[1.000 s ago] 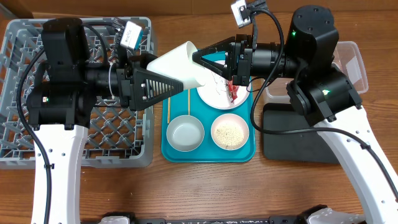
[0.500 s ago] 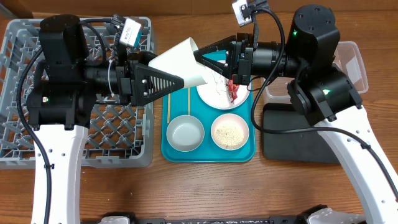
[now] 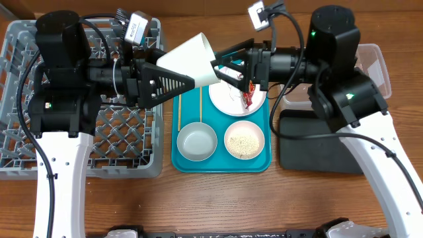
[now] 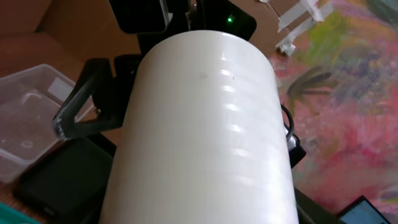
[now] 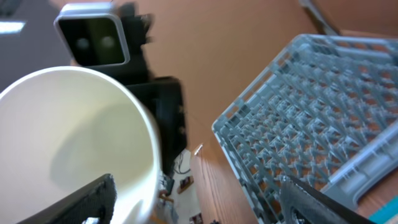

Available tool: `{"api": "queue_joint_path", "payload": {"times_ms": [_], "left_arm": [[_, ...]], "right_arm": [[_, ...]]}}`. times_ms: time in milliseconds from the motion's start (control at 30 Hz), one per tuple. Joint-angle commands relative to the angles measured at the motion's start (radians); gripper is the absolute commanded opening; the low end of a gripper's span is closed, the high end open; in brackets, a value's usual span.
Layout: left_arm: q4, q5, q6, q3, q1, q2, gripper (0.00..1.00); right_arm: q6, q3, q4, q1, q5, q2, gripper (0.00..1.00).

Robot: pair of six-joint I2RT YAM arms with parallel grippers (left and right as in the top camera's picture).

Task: Sort waste into correct bins and load items into the dishwasher
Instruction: 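Lower the cup into the dish rack with the left gripper and release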

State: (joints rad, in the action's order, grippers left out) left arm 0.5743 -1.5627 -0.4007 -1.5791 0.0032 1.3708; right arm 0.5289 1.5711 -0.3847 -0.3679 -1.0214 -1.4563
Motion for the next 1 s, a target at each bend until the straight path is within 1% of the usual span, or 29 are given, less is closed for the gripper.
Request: {"api": "queue_joint_path", "payload": {"times_ms": [0, 33, 267, 333, 367, 433, 500, 567, 633, 667, 733, 767, 867, 900, 967], "left_arm": [[-0.006, -0.018, -0.077, -0.010, 0.053, 0.002, 0.52], [-0.004, -0.018, -0.084, -0.010, 0.072, 0.002, 0.48], [0.027, -0.018, -0.093, -0.010, 0.190, 0.002, 0.41], [0.028, -0.017, -0.093, -0.010, 0.216, 0.002, 0.38], [0.042, -0.003, -0.093, -0.010, 0.236, 0.002, 0.37], [0.101, 0.031, -0.072, -0.010, 0.253, 0.002, 0.36], [0.217, 0.120, -0.005, -0.010, 0.263, 0.002, 0.36], [0.335, 0.252, 0.049, -0.010, 0.266, 0.002, 0.34], [0.480, 0.474, 0.090, -0.010, 0.266, 0.002, 0.33], [0.552, 0.609, 0.091, -0.010, 0.266, 0.002, 0.33], [0.637, 0.786, 0.091, -0.010, 0.266, 0.002, 0.33], [0.707, 0.949, 0.090, -0.010, 0.266, 0.002, 0.36], [0.826, 1.291, 0.045, -0.012, 0.266, 0.002, 0.42], [0.881, 1.487, 0.022, -0.012, 0.266, 0.002, 0.43], [0.937, 1.670, -0.016, -0.011, 0.266, 0.002, 0.45]], "right_arm": [[-0.011, 0.012, -0.043, 0.059, -0.005, 0.021, 0.87], [-0.018, 0.012, -0.069, 0.072, -0.005, 0.023, 0.87], [-0.145, 0.012, -0.295, 0.109, 0.034, 0.030, 0.88], [-0.145, 0.012, -0.347, 0.108, 0.075, 0.030, 0.88], [-0.146, 0.012, -0.410, 0.108, 0.142, 0.030, 0.88], [-0.164, 0.012, -0.481, 0.108, 0.223, 0.030, 0.88], [-0.172, 0.012, -0.567, 0.108, 0.327, 0.030, 0.88], [-0.184, 0.012, -0.604, 0.108, 0.361, 0.030, 0.88], [-0.198, 0.012, -0.637, 0.108, 0.371, 0.030, 0.88], [-0.200, 0.012, -0.650, 0.108, 0.375, 0.030, 0.88], [-0.222, 0.012, -0.667, 0.108, 0.374, 0.030, 0.88], [-0.224, 0.012, -0.683, 0.108, 0.378, 0.030, 0.88], [-0.250, 0.012, -0.705, 0.105, 0.378, 0.029, 0.88], [-0.249, 0.012, -0.718, 0.099, 0.385, 0.029, 0.89], [-0.249, 0.012, -0.727, 0.091, 0.393, 0.029, 0.89]]}}
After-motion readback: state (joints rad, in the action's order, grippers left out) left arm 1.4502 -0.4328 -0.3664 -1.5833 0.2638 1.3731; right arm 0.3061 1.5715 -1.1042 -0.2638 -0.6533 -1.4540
